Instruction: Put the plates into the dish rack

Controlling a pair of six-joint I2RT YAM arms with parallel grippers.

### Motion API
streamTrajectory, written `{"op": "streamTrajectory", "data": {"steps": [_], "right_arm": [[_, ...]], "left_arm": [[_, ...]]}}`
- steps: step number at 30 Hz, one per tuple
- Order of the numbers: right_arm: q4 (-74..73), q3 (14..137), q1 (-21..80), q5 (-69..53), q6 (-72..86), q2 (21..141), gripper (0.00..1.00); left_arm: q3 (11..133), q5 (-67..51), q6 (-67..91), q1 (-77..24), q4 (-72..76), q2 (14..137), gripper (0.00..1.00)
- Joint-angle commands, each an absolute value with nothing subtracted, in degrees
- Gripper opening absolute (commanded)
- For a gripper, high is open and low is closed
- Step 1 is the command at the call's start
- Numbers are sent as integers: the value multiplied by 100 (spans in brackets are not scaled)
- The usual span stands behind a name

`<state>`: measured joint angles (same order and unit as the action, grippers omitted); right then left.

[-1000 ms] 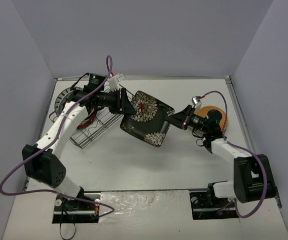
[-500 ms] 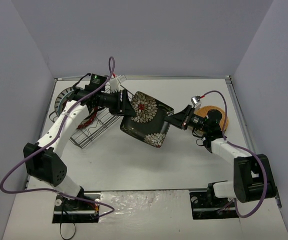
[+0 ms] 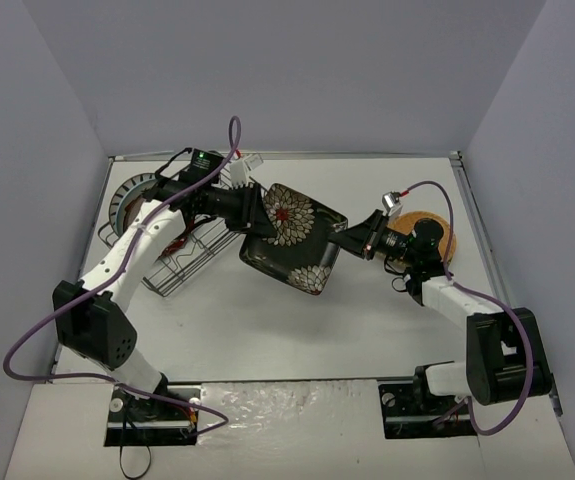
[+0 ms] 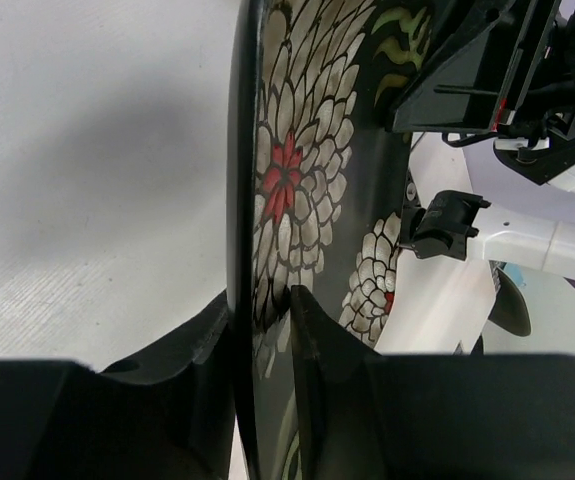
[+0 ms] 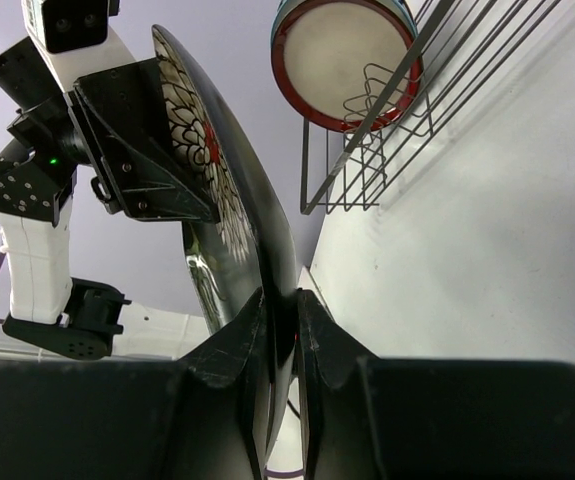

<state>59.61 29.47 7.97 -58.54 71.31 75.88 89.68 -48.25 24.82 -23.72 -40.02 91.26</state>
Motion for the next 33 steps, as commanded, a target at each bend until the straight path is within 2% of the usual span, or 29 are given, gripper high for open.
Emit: {"op": "streamTrajectory", "data": {"steps": [1, 3, 4, 5, 7, 9, 17, 22, 29, 33], "right_arm": [[6821, 3396, 835, -6028, 7195, 7416, 0], [6555, 3420, 835, -6014, 7046, 7371, 0], [6387, 3438, 835, -6001, 6936, 7362, 0], [6153, 3473, 829, -5972, 6778, 7298, 5], [5553, 3577, 826, -5932, 6351, 7180, 19], [5032, 3679, 826, -5887, 5780, 7090, 45], [2694, 4291, 701, -5526, 4360, 6803, 98], [1478, 4781, 614, -5063, 3350, 6662, 100], [1374, 4818, 431, -4910, 3295, 6558, 100], [1316, 4813, 416, -4866, 3229, 6649, 100]], "left_arm": [[9371, -4837, 2364, -2391, -3821, 8986, 7], [9385, -4803, 2312, -2391, -3821, 8955, 0], [9397, -4780, 2279, -2391, -3833, 8938, 0], [9420, -4744, 2174, -2391, -3850, 8920, 0], [9440, -4693, 2021, -2391, -3894, 8859, 0], [9512, -4622, 1889, -2382, -3930, 8813, 0], [9807, -3939, 780, -2268, -4098, 8379, 0], [10579, -2635, -554, -1977, -5204, 8350, 0], [11806, -568, -2046, -1703, -5881, 8385, 0], [12107, -126, -2776, -1428, -5850, 8609, 0]]}}
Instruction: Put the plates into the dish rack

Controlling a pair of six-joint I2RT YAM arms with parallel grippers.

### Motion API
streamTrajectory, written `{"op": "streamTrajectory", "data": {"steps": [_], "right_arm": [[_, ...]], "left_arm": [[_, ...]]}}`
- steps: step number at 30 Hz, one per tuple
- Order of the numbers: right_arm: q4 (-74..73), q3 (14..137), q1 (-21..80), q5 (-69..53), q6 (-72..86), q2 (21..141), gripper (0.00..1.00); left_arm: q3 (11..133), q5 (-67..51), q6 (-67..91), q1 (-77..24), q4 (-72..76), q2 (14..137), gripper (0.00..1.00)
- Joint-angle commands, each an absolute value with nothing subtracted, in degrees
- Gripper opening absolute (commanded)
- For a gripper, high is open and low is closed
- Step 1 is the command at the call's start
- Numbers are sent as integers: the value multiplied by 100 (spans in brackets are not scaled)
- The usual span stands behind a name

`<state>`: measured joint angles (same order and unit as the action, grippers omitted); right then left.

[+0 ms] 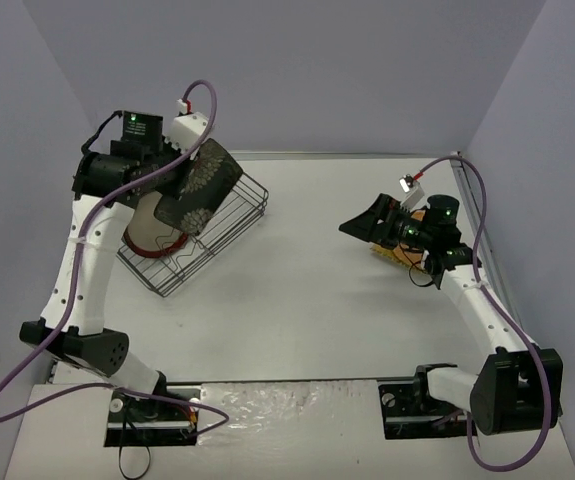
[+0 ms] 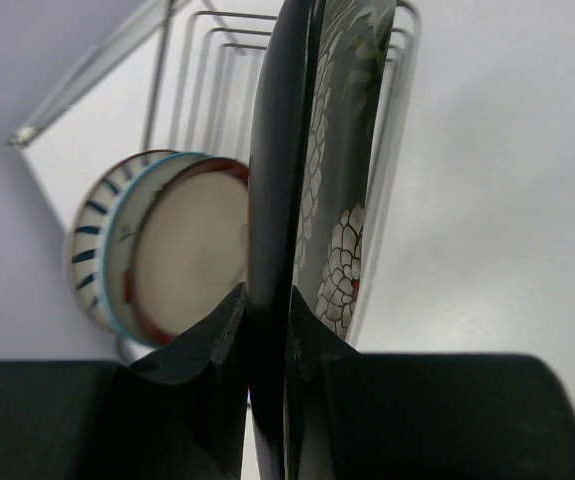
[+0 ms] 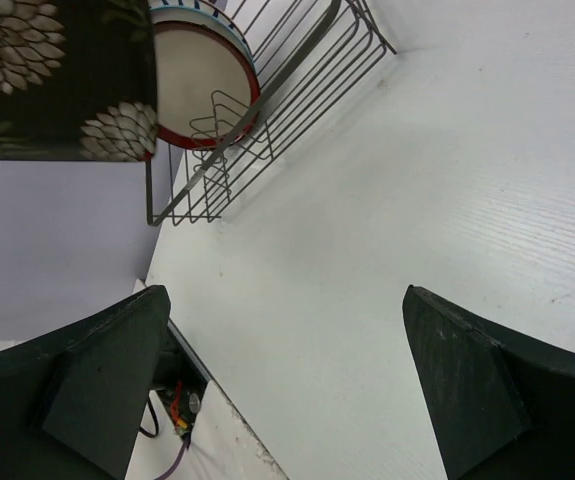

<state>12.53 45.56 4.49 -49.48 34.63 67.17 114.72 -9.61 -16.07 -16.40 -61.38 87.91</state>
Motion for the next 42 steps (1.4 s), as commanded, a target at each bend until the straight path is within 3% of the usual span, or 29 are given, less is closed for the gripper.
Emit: {"op": "streamTrajectory", "data": {"steps": [1, 16, 42], "right_arm": [[1301, 4818, 413, -4869, 3216, 6672, 100], [1200, 5036, 316, -4865, 3076, 7054, 100], [1178, 5259, 369, -4942, 2991, 7641, 100]], "left_arm": [[12195, -84, -2897, -1349, -5866, 8698, 0], [13078, -242, -3551, -479, -6474, 10187, 0], [12132, -469, -3811, -343, -6466, 9970, 0]]}}
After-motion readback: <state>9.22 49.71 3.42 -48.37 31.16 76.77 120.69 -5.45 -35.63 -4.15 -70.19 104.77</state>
